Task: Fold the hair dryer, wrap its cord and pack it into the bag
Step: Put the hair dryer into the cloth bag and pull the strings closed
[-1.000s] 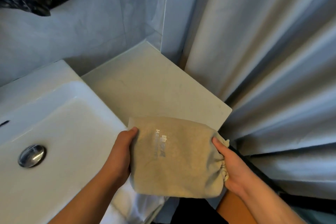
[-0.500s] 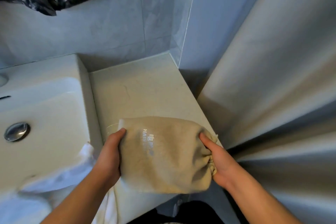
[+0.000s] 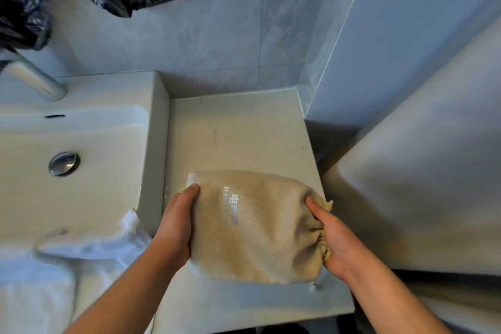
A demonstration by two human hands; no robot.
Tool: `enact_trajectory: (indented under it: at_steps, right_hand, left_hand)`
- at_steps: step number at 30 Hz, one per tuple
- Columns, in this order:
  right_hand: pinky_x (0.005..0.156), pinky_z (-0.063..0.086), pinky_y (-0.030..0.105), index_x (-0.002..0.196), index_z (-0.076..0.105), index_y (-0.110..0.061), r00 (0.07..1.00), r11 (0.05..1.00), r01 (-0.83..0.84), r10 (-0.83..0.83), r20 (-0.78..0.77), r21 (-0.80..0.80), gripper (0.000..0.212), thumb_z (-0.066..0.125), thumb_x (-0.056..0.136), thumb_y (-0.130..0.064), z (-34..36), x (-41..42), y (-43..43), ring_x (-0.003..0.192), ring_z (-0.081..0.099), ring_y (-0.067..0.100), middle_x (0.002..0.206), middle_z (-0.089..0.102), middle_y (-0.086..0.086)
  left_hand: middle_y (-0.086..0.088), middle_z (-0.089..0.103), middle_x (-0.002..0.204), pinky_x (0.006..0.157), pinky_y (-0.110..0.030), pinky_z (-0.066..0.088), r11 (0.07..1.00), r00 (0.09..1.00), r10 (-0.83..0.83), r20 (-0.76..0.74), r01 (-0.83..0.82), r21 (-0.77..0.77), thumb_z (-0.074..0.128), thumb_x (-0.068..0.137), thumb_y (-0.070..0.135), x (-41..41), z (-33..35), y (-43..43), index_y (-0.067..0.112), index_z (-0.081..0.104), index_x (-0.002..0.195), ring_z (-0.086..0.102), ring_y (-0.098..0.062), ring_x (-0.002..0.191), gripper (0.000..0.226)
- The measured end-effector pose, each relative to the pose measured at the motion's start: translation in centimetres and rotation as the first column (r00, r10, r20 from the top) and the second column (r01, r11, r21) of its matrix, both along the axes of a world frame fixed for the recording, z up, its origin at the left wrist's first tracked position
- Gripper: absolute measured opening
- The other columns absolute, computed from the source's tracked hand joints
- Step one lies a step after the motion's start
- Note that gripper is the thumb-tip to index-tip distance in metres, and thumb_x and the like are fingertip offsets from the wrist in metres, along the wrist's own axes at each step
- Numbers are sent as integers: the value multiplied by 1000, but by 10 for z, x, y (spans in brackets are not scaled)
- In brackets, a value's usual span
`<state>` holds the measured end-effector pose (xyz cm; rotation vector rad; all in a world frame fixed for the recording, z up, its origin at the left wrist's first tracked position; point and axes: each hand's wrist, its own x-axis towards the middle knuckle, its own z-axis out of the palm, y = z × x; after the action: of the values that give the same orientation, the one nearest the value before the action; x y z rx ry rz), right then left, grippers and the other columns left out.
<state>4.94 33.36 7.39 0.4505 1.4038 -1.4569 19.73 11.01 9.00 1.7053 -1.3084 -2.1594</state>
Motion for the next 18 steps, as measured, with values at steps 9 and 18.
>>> enact_trajectory:
  at_steps: [9, 18]
  right_hand:
    - [96, 51, 45, 118, 66, -12, 999, 998, -33, 31, 39, 46, 57, 67, 76, -50, -19, -63, -57, 105, 68, 32, 110, 74, 15]
    - [94, 52, 46, 114, 69, -10, 997, 995, -72, 70, 33, 68, 43, 65, 85, -41, -43, -150, -136, 104, 67, 33, 111, 73, 17]
  left_hand:
    - [-10, 74, 107, 87, -55, 56, 999, 1000, 13, 8, -13, 45, 59, 70, 64, -60, -44, -54, 22, 68, 114, 72, -30, 97, 61]
    - [-13, 76, 96, 73, -46, 58, 994, 994, 105, 13, -105, 6, 53, 83, 53, -138, -70, -107, 17, 70, 109, 73, -31, 87, 47]
